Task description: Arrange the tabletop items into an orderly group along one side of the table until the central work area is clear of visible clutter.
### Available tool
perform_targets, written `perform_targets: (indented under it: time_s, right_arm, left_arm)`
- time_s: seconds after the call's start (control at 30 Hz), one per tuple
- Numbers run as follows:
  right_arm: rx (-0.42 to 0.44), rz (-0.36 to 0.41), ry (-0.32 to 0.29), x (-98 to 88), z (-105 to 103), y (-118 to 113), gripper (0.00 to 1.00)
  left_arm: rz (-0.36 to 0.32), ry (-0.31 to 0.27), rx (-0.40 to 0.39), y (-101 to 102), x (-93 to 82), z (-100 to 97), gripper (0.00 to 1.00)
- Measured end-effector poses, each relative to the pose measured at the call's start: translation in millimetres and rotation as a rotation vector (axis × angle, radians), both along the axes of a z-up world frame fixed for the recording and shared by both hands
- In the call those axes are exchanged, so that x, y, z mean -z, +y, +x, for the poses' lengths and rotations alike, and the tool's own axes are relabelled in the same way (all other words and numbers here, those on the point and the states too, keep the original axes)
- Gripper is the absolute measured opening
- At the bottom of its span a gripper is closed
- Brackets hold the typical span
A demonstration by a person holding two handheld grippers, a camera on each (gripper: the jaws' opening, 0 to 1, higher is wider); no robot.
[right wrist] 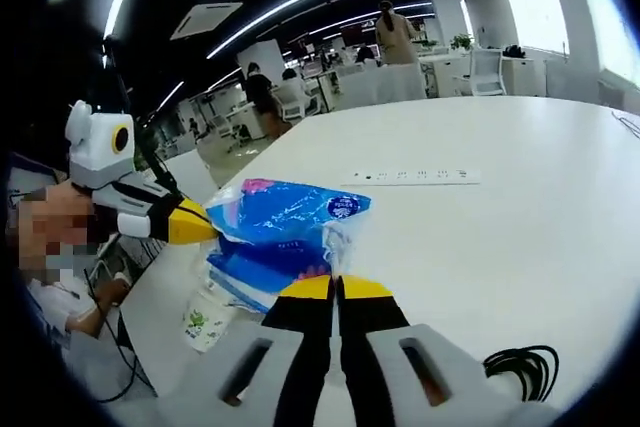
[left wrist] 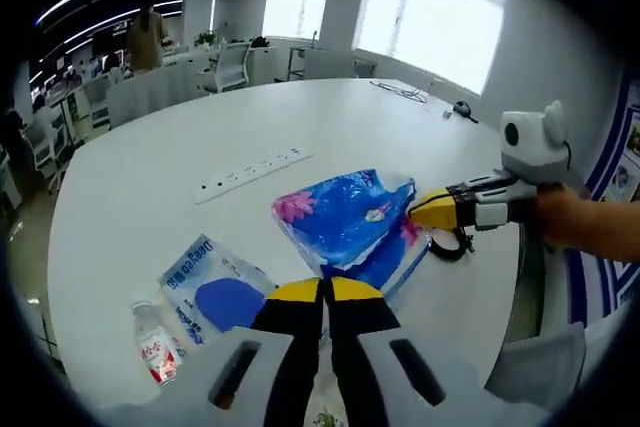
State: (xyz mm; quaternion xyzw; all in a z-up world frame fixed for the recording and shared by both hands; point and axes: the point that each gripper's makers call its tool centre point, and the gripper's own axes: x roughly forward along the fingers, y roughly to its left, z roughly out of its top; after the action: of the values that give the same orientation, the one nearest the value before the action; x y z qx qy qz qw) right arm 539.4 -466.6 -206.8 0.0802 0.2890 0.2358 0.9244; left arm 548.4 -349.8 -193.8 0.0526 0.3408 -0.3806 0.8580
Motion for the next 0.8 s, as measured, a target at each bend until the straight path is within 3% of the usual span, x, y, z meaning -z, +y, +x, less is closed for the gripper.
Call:
perform_targets:
  time_s: [0.8]
  right_arm:
    - [0.089, -0.048, -0.049, -33.4, -17, -84, 0.00]
  left_arm:
    - [-0.067, -0.019, 0.085, -86, -22.5, -11.8, 0.00]
